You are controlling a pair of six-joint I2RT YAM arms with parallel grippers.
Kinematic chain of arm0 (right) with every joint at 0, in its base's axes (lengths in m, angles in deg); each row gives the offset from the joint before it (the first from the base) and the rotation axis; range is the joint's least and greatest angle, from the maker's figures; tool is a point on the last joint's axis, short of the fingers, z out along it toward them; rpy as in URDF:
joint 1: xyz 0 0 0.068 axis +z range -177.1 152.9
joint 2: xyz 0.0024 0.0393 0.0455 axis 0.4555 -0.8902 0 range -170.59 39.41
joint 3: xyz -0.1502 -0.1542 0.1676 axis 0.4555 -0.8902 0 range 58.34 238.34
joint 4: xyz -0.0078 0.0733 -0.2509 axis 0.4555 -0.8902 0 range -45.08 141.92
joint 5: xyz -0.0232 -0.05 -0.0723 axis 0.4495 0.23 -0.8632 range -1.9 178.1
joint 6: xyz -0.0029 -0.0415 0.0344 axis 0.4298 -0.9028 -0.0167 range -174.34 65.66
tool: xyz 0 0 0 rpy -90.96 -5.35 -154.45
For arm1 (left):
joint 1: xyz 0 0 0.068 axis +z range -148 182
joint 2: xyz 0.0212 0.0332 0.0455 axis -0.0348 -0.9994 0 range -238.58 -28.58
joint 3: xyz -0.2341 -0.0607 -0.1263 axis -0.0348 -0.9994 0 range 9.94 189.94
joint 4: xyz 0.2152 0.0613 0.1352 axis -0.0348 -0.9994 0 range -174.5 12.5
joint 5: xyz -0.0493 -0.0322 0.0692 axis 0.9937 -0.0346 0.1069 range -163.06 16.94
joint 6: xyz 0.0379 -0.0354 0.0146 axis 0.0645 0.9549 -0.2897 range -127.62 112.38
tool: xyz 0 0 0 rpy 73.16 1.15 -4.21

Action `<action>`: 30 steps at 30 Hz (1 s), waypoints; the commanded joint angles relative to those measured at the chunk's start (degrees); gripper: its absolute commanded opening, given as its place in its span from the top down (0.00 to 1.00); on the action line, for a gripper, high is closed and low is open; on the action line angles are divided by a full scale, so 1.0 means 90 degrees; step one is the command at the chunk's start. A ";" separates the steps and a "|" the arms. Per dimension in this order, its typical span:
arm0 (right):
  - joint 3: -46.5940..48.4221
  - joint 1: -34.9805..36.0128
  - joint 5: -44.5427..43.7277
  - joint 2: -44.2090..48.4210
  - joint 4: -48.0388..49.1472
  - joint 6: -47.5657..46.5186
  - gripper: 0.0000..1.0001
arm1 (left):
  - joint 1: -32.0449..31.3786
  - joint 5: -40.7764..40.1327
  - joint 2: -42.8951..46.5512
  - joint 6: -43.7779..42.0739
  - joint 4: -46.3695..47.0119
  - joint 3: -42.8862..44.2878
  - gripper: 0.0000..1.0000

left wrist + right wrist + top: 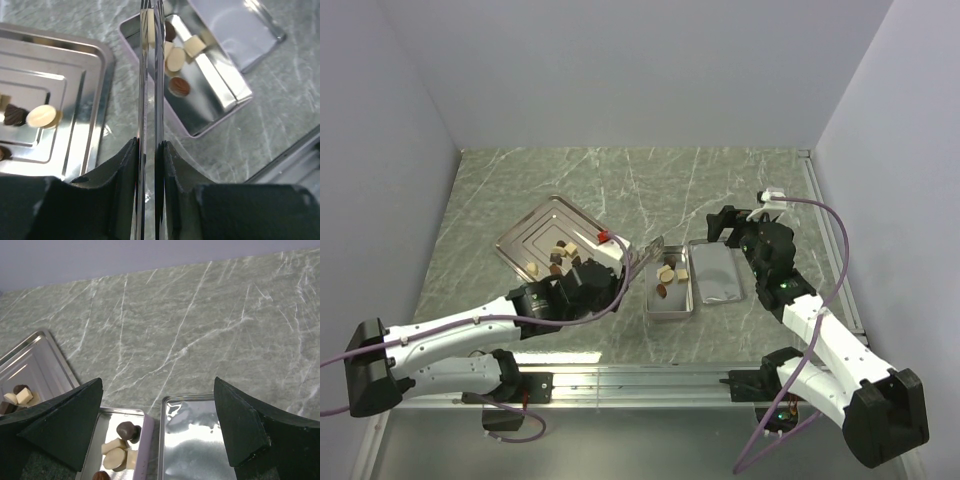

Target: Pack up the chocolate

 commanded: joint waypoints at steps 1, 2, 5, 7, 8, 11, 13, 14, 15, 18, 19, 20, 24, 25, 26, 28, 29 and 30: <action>0.0405 -0.0010 -0.0019 -0.0032 0.0120 -0.0075 0.02 | -0.0116 0.0444 0.0101 -0.0277 0.0518 -0.0024 0.79; 0.0405 -0.0010 -0.0029 -0.0023 0.0120 -0.0085 0.02 | -0.0145 0.0493 0.0052 -0.0287 0.0509 0.0005 0.78; 0.0405 -0.0019 -0.0029 -0.0032 0.0120 -0.0085 0.02 | -0.0224 0.0348 -0.0192 -0.0297 0.0383 0.0131 0.77; 0.0395 -0.0010 -0.0029 -0.0013 0.0120 -0.0095 0.02 | -0.0253 0.0259 -0.0338 -0.0277 0.0304 0.0181 0.75; 0.0395 -0.0010 -0.0029 -0.0013 0.0120 -0.0095 0.02 | -0.0263 0.0240 -0.0368 -0.0258 0.0275 0.0200 0.74; 0.0395 -0.0010 -0.0019 -0.0013 0.0120 -0.0085 0.02 | -0.0292 0.0230 -0.0368 -0.0267 0.0265 0.0191 0.66; 0.0395 -0.0010 -0.0019 -0.0023 0.0120 -0.0085 0.02 | -0.0302 0.0181 -0.0320 -0.0238 0.0265 0.0171 0.65; 0.0395 -0.0019 -0.0019 -0.0023 0.0120 -0.0085 0.02 | -0.0302 0.0162 -0.0300 -0.0238 0.0265 0.0161 0.62; 0.0395 -0.0019 -0.0019 -0.0013 0.0120 -0.0085 0.02 | -0.0302 0.0142 -0.0290 -0.0219 0.0265 0.0161 0.61; 0.0395 -0.0010 -0.0019 -0.0013 0.0120 -0.0085 0.02 | -0.0302 0.0113 -0.0242 -0.0180 0.0255 0.0142 0.60; 0.0395 -0.0010 -0.0019 -0.0013 0.0120 -0.0085 0.02 | -0.0302 0.0093 -0.0242 -0.0180 0.0245 0.0142 0.59; 0.0395 -0.0010 -0.0010 -0.0013 0.0120 -0.0085 0.02 | -0.0302 0.0064 -0.0251 -0.0170 0.0235 0.0151 0.59; 0.0395 0.0000 -0.0019 -0.0023 0.0120 -0.0085 0.02 | -0.0302 -0.0316 -0.0154 0.0161 0.0050 0.0132 0.60; 0.0395 -0.0010 -0.0029 -0.0023 0.0120 -0.0085 0.02 | -0.0302 -0.0414 -0.0028 0.0259 -0.0076 0.0093 0.60; 0.0405 -0.0019 -0.0029 -0.0023 0.0120 -0.0085 0.02 | -0.0302 -0.0715 0.0051 0.0501 -0.0154 0.0045 0.60; 0.0405 -0.0010 -0.0029 -0.0013 0.0120 -0.0085 0.02 | -0.0302 -0.1125 0.0304 0.0825 -0.0398 0.0015 0.60; 0.0405 -0.0010 -0.0029 -0.0013 0.0110 -0.0085 0.02 | -0.0302 -0.1466 0.0392 0.1116 -0.0622 -0.0024 0.60; 0.0395 0.0000 -0.0019 -0.0003 0.0110 -0.0085 0.02 | -0.0302 -0.1614 0.0480 0.1255 -0.0740 -0.0053 0.60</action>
